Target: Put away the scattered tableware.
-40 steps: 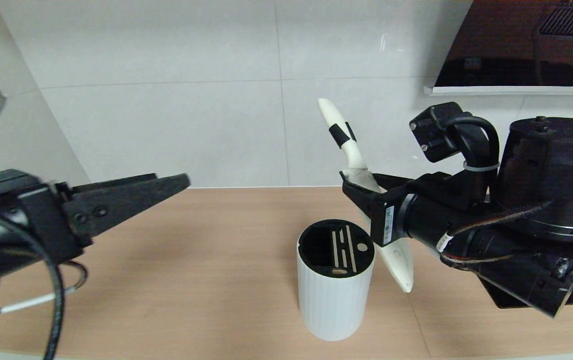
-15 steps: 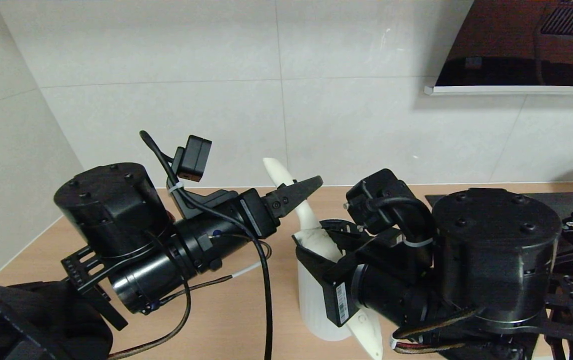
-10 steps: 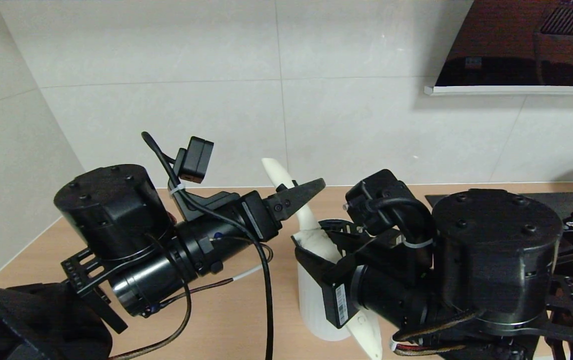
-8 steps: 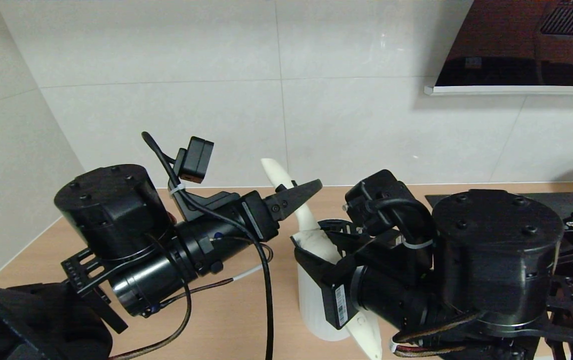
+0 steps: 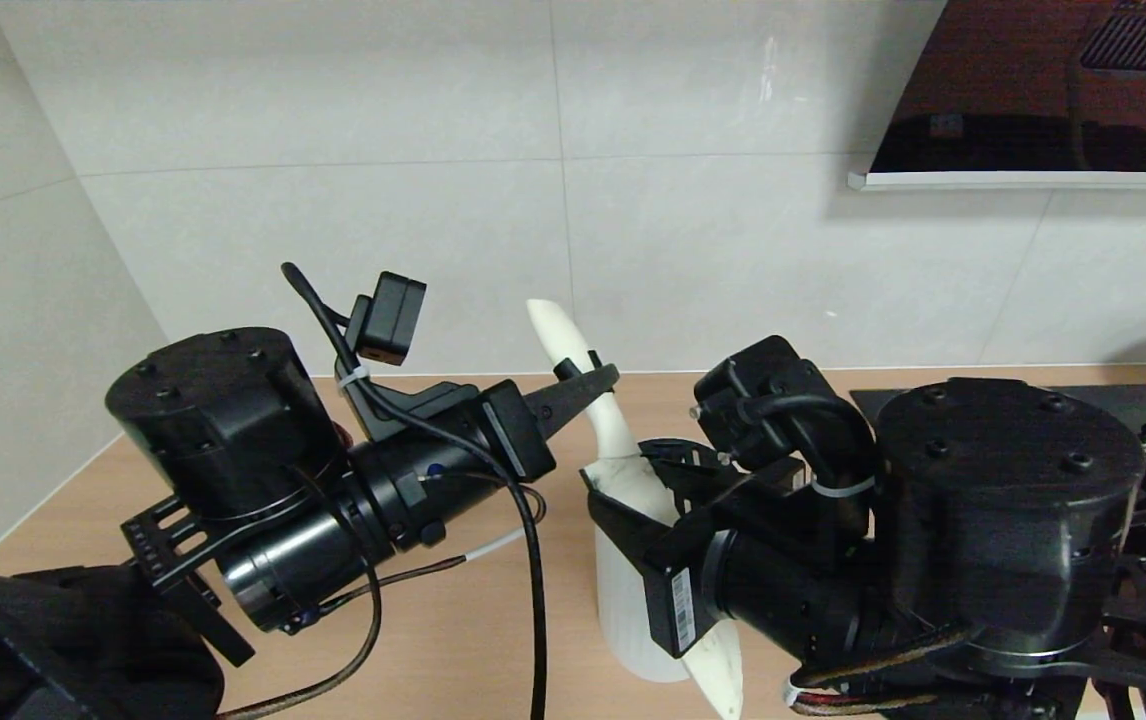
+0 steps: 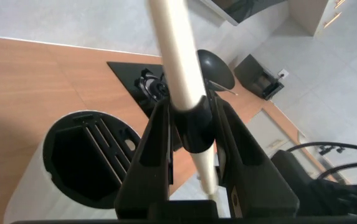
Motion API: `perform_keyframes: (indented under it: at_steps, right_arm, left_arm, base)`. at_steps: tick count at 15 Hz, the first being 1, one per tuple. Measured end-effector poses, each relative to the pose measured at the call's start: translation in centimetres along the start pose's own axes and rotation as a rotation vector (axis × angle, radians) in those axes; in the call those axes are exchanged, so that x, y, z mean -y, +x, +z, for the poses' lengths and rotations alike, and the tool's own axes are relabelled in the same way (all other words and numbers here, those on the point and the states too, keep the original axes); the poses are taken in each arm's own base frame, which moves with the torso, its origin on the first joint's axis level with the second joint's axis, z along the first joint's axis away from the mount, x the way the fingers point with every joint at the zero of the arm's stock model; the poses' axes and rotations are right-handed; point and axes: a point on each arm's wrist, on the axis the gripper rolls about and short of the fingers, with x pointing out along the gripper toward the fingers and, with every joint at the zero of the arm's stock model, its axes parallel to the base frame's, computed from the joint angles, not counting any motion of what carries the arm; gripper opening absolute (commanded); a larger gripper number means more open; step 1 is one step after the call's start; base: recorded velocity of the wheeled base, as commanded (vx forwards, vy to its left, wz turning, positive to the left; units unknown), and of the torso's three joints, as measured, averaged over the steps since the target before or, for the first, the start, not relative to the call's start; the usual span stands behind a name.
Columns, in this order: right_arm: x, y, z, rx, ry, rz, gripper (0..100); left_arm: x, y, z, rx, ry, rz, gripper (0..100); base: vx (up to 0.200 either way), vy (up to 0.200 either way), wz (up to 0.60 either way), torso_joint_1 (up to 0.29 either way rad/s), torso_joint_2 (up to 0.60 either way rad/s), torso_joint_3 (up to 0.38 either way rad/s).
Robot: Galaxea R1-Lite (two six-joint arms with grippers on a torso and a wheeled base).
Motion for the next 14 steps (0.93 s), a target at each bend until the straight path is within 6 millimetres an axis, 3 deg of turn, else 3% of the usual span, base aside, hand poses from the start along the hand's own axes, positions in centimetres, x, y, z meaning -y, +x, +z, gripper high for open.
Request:
perform_keyframes:
  at_steps: [2, 3, 10, 14]
  right_arm:
    - [0.0, 0.0, 0.0, 0.002, 0.002, 0.001, 0]
    - [0.0, 0.0, 0.0, 0.003, 0.002, 0.000, 100]
    - [0.2, -0.4, 0.6, 0.038, 0.014, -0.002, 100]
    - [2.9, -1.8, 2.4, 0.106, 0.037, -0.073, 100]
  left_arm:
    - [0.1, -0.1, 0.1, 0.004, 0.003, -0.003, 0]
    - [0.2, -0.2, 0.2, 0.008, 0.004, -0.007, 0]
    - [1.7, -1.1, 2.3, 0.087, 0.155, -0.045, 0]
    - [3.1, -0.7, 6.6, 0.257, 0.399, -0.072, 0]
  base:
    - [0.000, 0.000, 0.00, 0.000, 0.00, 0.000]
    - [0.000, 0.000, 0.00, 0.000, 0.00, 0.000]
    - [0.000, 0.000, 0.00, 0.000, 0.00, 0.000]
    - [0.000, 0.000, 0.00, 0.000, 0.00, 0.000]
